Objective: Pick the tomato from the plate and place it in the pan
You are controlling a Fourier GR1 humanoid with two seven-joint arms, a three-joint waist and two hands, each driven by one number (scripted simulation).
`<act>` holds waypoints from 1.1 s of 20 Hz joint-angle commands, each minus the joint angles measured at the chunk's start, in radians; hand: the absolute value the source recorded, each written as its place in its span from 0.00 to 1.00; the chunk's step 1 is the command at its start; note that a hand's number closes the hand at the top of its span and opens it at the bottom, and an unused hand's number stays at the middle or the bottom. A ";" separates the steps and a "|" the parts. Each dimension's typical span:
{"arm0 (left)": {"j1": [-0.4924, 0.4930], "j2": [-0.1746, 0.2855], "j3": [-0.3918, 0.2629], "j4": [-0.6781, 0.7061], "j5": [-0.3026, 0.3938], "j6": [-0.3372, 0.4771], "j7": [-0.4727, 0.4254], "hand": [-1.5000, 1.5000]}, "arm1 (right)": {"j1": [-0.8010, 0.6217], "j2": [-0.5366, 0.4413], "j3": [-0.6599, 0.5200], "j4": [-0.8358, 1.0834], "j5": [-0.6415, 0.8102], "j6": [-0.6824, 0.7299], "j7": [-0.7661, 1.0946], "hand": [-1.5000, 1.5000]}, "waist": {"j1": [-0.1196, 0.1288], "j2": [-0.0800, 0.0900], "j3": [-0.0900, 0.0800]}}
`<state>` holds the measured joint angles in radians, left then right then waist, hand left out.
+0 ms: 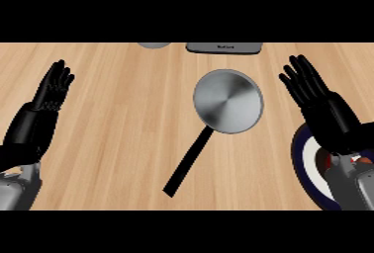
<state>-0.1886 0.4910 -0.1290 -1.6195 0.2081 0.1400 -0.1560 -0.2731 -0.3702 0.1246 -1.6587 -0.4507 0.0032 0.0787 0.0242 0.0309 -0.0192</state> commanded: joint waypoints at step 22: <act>0.152 0.062 0.068 0.288 -0.024 0.080 0.321 0.50 | 0.271 -0.317 -0.536 0.343 -0.021 0.869 -0.918 0.00 | -0.034 -0.024 0.028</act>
<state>-0.0377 0.5443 -0.0623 -1.3378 0.1797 0.2388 0.1530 -0.0174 -0.6007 -0.3361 -1.3976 -0.5573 0.6593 -0.6167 -0.0241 0.0118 0.0104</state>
